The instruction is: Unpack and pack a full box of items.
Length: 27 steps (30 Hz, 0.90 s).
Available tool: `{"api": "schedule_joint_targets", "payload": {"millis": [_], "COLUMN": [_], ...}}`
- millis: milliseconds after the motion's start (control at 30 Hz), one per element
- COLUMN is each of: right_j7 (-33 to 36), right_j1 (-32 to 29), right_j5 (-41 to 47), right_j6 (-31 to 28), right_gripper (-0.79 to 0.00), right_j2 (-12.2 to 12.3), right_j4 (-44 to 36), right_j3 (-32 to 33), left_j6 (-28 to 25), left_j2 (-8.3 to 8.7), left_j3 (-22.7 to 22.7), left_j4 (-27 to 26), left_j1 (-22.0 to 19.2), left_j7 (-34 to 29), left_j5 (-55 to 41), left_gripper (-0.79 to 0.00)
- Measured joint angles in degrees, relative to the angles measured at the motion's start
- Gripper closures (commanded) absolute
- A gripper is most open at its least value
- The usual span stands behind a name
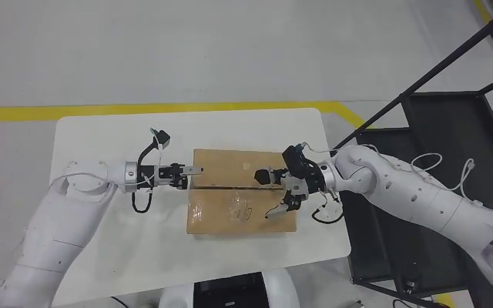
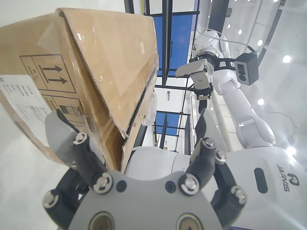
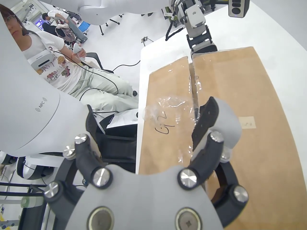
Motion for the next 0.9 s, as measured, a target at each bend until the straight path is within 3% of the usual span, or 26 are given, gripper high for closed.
{"api": "schedule_joint_targets", "payload": {"millis": [233, 400, 667, 900], "right_j7": [2.12, 10.93, 38.22, 49.74], "right_j1": [-1.68, -1.93, -5.12, -7.7], "right_j5": [5.44, 26.48, 66.19, 84.89], "right_j6": [0.0, 0.0, 0.22, 7.01], "right_gripper": [-0.785, -0.785, -0.785, -0.785], "right_j2": [-0.8, -1.75, -0.76, -1.02], "right_j4": [-2.33, -3.49, 6.43, 13.66], "right_j3": [-0.85, -4.29, -4.19, -2.58], "left_j6": [0.0, 0.0, 0.0, 0.0], "left_j2": [0.0, 0.0, 0.0, 0.0], "left_j3": [0.0, 0.0, 0.0, 0.0], "left_j4": [0.0, 0.0, 0.0, 0.0], "left_j1": [0.0, 0.0, 0.0, 0.0], "left_j7": [0.0, 0.0, 0.0, 0.0], "left_j5": [0.0, 0.0, 0.0, 0.0], "left_gripper": [-0.785, -0.785, -0.785, -0.785]}}
